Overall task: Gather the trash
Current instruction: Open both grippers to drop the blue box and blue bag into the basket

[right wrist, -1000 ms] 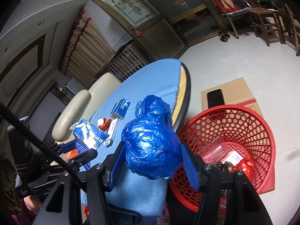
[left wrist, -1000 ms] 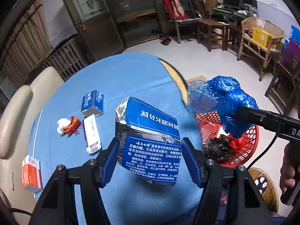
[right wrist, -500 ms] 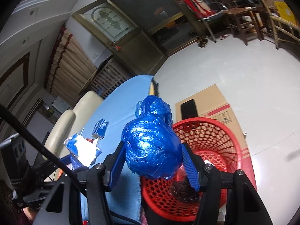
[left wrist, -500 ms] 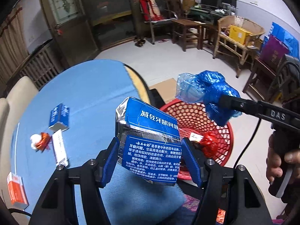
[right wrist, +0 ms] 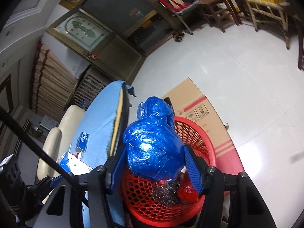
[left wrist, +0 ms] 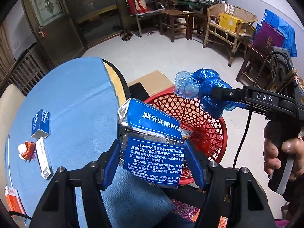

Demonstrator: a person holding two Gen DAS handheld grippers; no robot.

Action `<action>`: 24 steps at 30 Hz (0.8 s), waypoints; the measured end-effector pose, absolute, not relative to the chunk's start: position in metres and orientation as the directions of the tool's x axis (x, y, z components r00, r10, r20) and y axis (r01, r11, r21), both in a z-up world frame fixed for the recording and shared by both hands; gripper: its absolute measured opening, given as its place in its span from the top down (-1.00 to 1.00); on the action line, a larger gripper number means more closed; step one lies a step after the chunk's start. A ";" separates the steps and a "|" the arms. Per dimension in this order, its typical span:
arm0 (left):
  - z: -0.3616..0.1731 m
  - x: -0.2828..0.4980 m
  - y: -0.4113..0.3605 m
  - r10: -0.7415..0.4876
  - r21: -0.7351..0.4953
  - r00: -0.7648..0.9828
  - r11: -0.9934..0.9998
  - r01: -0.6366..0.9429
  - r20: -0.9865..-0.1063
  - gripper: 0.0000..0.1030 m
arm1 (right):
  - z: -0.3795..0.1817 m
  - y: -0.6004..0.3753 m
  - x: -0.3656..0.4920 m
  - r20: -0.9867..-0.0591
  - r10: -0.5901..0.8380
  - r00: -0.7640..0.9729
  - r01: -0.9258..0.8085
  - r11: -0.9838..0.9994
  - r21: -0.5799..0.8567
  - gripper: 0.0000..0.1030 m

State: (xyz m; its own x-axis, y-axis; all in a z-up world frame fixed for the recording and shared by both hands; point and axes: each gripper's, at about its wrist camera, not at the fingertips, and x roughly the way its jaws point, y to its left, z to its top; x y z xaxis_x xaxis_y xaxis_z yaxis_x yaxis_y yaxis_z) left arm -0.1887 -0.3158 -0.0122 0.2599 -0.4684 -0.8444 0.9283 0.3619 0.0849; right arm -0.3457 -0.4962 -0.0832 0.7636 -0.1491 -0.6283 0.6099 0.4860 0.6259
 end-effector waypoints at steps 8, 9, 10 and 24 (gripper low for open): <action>-0.022 -0.185 -0.325 -0.439 0.070 0.243 0.374 0.925 -0.865 -0.31 | -0.096 -0.499 -0.341 -0.647 -0.082 0.758 0.612 0.437 0.660 -0.33; -0.023 -0.183 -0.325 -0.437 0.063 0.239 0.381 0.922 -0.867 -0.31 | -0.096 -0.499 -0.341 -0.649 -0.082 0.756 0.613 0.435 0.659 -0.35; -0.023 -0.181 -0.324 -0.436 0.054 0.235 0.388 0.920 -0.869 -0.31 | -0.095 -0.499 -0.341 -0.647 -0.082 0.758 0.611 0.436 0.661 -0.35; -0.026 -0.152 -0.269 -0.430 0.041 0.292 0.503 0.863 -0.854 -0.31 | -0.083 -0.489 -0.332 -0.634 -0.095 0.767 0.593 0.483 0.645 -0.35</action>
